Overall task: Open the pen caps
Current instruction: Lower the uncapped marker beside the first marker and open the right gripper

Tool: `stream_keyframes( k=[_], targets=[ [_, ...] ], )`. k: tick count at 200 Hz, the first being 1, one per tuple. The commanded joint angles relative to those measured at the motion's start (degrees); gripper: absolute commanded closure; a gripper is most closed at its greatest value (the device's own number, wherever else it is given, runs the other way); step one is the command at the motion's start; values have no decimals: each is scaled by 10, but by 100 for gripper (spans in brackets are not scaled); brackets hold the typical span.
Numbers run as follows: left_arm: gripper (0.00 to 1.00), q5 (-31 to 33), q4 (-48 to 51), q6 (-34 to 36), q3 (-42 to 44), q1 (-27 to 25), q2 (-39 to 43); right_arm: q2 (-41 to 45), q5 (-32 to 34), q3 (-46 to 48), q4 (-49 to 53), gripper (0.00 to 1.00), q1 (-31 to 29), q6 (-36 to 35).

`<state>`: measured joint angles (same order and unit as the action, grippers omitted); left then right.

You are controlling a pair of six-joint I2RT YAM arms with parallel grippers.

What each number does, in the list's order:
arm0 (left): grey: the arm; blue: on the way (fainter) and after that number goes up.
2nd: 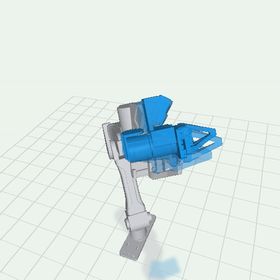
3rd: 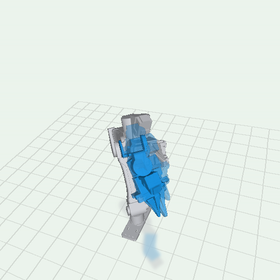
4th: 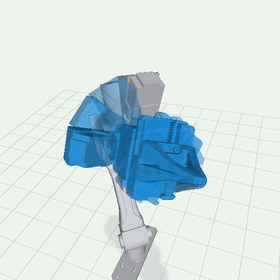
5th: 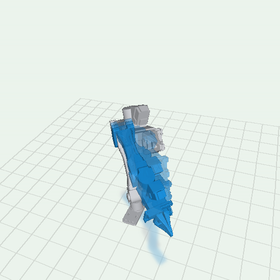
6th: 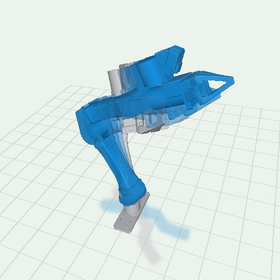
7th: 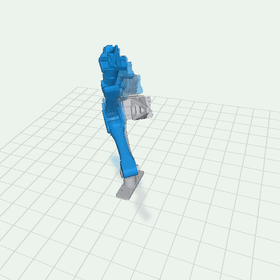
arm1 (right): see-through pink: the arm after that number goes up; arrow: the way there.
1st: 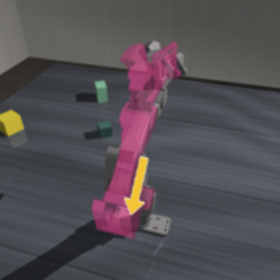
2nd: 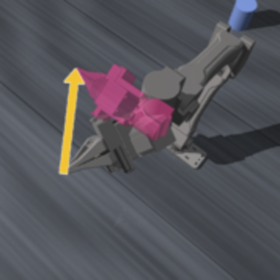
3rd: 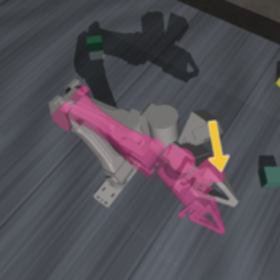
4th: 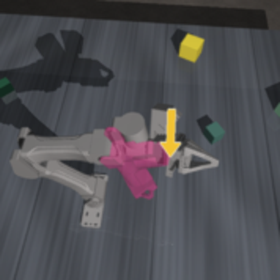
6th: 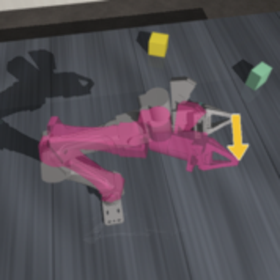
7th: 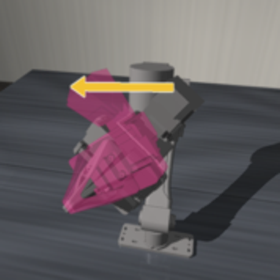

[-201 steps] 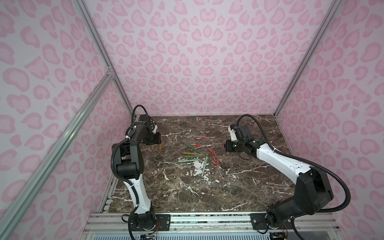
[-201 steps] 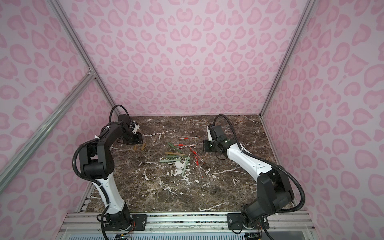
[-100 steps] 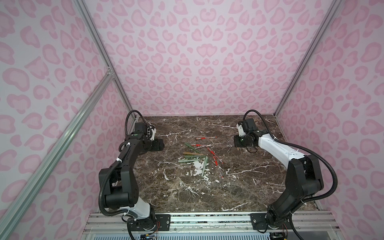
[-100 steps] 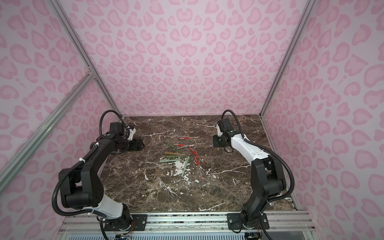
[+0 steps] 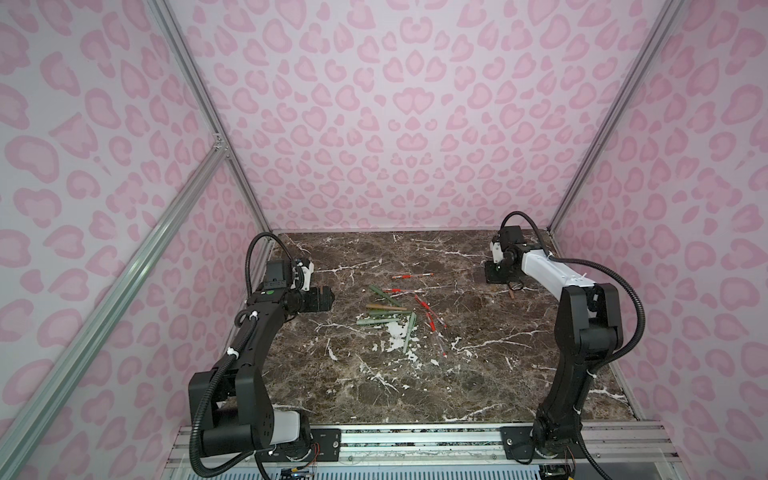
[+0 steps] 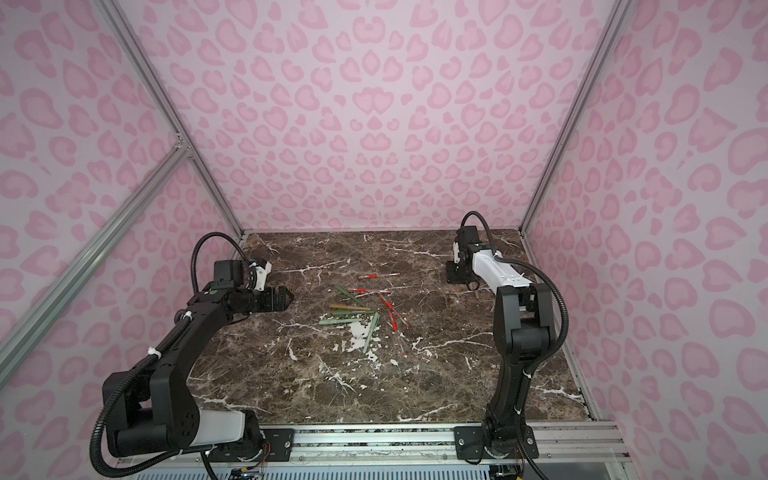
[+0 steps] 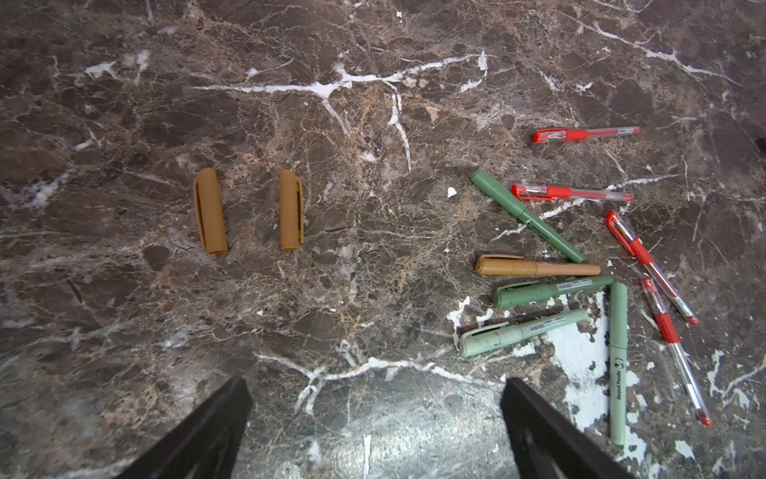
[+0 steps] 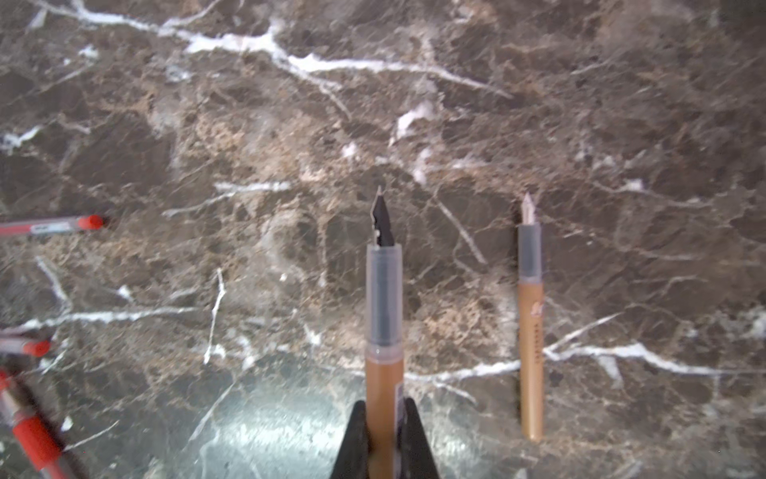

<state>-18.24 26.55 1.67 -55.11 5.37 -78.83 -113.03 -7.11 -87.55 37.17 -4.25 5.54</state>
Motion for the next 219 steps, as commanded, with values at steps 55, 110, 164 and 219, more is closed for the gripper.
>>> stream_keyframes(
  k=[55, 110, 164, 219],
  targets=[
    [2, -10, -17, 4, -6, 1, -1, -85, -2, -60, 26, 100, 41, -21],
    [2, -9, -16, 5, -6, 1, 0, -120, 1, -79, 33, 99, 41, -21],
    [2, -8, -15, 7, -8, 1, -2, -134, 3, -76, 33, 95, 41, -20],
    [2, -9, -14, 7, -11, 1, -7, -129, 6, -71, 35, 80, 38, -19]
  ],
)
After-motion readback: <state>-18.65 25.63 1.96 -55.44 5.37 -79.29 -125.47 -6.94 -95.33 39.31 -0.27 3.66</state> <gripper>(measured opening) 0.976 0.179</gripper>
